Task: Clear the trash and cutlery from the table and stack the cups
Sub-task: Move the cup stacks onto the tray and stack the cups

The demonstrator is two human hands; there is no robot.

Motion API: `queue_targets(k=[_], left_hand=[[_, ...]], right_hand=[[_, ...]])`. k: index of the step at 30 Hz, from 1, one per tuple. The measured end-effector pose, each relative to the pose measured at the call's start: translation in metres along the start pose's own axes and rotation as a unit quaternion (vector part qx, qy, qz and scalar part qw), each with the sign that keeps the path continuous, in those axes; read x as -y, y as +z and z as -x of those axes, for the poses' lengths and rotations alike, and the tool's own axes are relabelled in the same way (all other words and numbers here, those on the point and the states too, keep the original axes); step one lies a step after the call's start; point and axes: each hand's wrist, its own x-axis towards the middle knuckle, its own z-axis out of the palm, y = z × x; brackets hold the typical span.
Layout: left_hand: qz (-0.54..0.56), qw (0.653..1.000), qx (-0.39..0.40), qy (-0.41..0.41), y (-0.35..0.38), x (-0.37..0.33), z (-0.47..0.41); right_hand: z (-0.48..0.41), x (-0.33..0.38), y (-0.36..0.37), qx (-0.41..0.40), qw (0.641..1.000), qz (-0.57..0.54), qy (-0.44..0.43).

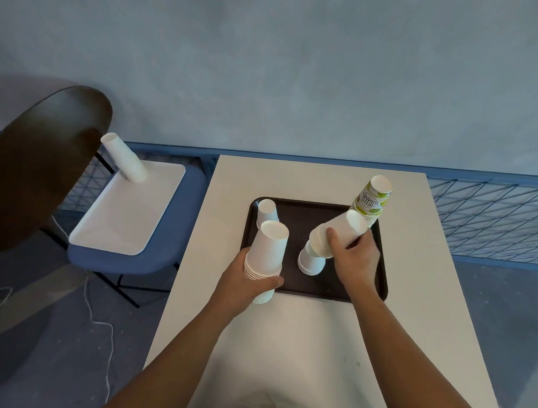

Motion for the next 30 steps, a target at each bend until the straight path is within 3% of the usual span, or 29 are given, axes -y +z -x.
queue_targets(k=[4,10,13,16,18,21,30], left_hand=[[0.008,1.000,-0.003,-0.007,0.002,0.001,-0.007],[0.005,1.000,0.005,-0.003,0.006,-0.001,-0.012],[0.010,1.000,0.006,0.000,0.007,-0.001,-0.012],[0.012,1.000,0.007,0.007,0.009,-0.002,-0.011],[0.006,1.000,0.014,0.014,0.012,-0.004,-0.011],[-0.006,0.999,0.030,0.029,0.018,-0.010,-0.009],[-0.037,0.998,0.026,0.047,0.019,-0.012,0.004]], right_hand=[[-0.003,-0.027,0.026,0.073,0.992,0.096,-0.032],[-0.008,-0.041,0.042,0.183,0.968,0.171,0.002],[0.003,-0.028,0.034,0.128,0.976,0.162,-0.069],[0.024,0.002,0.018,0.089,0.987,0.022,-0.135],[0.036,0.026,0.009,0.182,0.970,-0.016,-0.159],[0.044,0.046,0.008,0.305,0.935,0.050,-0.177],[0.046,0.057,-0.002,0.270,0.939,0.058,-0.205]])
